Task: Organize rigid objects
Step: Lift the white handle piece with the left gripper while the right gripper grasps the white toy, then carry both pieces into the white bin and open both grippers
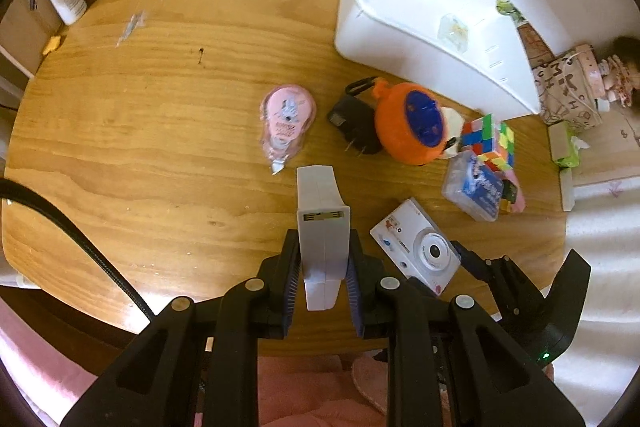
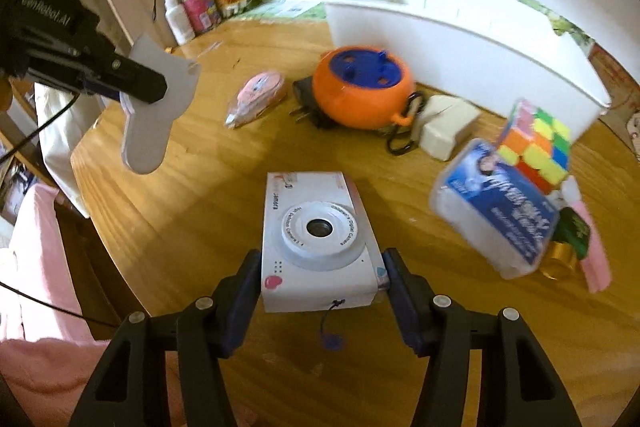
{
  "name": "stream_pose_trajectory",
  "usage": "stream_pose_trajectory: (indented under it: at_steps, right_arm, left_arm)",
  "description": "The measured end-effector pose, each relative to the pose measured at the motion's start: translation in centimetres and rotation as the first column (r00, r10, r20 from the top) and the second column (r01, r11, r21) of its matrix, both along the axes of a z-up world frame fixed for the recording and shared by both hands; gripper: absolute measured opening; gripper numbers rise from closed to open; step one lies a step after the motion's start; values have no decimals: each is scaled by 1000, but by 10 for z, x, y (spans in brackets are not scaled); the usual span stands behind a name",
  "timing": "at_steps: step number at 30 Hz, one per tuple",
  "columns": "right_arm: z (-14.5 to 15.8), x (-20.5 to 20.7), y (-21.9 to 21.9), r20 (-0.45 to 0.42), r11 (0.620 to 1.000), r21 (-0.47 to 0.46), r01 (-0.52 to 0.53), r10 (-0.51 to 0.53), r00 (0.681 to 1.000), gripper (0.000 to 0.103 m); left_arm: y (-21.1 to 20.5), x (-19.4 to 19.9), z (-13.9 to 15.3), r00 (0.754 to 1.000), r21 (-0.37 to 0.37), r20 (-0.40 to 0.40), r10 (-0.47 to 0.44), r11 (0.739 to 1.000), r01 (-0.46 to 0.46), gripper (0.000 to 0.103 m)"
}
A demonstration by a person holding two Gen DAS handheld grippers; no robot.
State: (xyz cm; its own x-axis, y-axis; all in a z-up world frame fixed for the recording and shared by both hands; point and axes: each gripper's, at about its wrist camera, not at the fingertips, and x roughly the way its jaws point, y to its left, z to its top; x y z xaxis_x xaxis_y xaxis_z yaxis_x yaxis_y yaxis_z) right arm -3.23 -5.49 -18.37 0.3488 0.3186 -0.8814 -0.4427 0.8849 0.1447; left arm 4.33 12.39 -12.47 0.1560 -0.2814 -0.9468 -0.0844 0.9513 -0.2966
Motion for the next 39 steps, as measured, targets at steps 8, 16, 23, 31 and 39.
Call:
stream_pose_trajectory:
  at_steps: [8,16,23,31,39]
  right_arm:
    - [22,6,-17,55,999,38,7,-10,998,59]
    - [37,13,-20,83,999,54,-2,-3,997,57]
    - [64,22,-27,141,998,57,-16,8,990,57]
    - [103,54,-41,238,996,89,20,-41,971,57]
    - [127,103,-52,302,987,142,80,-120,946,57]
  left_arm:
    - [-23,8,28,995,-1,92,-39,999,39,23]
    - [-46,24,64,977,13,199,-77,997,76,23]
    - [-62,43,90,955,15,280,-98,995,98,23]
    - [-79,71,106,935,17,328,-137,990,140,23]
    - [-83,113,108,932,1,341,-125,991,132,23]
